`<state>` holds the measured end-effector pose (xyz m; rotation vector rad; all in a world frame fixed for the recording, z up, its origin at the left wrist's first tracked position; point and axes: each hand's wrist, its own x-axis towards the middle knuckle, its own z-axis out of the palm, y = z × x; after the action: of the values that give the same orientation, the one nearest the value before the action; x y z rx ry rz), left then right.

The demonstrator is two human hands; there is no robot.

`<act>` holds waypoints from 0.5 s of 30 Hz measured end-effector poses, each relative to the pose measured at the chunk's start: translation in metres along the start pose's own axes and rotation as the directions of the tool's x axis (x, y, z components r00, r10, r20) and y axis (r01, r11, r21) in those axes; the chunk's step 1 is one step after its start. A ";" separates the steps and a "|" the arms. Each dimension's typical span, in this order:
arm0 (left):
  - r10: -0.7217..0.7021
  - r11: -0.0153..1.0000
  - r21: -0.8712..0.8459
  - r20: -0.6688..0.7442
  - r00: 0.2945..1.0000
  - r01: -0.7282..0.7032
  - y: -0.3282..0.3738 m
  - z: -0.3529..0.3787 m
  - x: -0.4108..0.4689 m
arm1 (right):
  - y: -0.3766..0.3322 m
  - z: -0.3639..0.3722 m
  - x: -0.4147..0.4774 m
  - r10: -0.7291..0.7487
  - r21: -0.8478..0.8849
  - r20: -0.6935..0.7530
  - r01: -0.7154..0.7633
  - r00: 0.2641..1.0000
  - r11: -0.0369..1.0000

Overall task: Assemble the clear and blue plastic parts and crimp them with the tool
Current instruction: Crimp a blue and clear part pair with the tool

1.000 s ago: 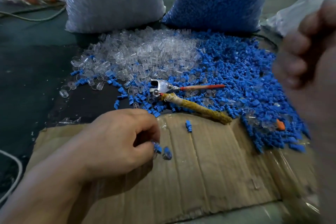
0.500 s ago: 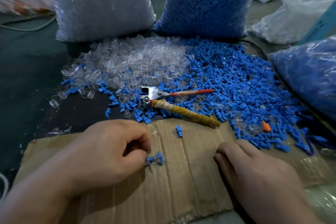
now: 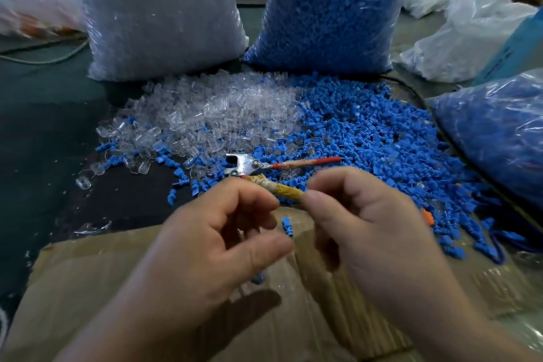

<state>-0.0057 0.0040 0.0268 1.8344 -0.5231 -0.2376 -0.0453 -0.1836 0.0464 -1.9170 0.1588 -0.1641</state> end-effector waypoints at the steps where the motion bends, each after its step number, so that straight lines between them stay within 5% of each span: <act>1: 0.002 0.999 -0.040 -0.023 1.000 -0.003 -0.002 0.005 0.001 | -0.003 0.010 0.006 -0.020 0.022 0.018 0.020 1.000 1.000; 5: 0.014 0.999 -0.042 -0.164 0.986 -0.021 -0.005 0.008 0.005 | -0.004 0.035 0.016 -0.008 0.060 0.050 0.005 0.999 0.998; 9: 0.024 0.999 -0.031 -0.095 0.995 -0.027 0.001 0.004 0.007 | -0.004 0.036 0.016 0.031 0.049 0.057 -0.034 0.998 0.998; 13: 0.100 0.980 0.185 -0.131 0.986 -0.075 0.000 0.005 0.008 | -0.005 0.026 0.011 -0.058 -0.221 0.111 0.082 0.992 0.972; 15: 0.042 0.993 0.117 -0.217 0.975 -0.017 -0.004 0.002 0.008 | -0.003 0.015 0.010 -0.226 -0.547 0.125 0.257 0.966 0.797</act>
<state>0.0015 -0.0006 0.0236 1.9342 -0.4156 0.0167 -0.0322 -0.1710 0.0441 -2.5306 -0.0927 -0.2596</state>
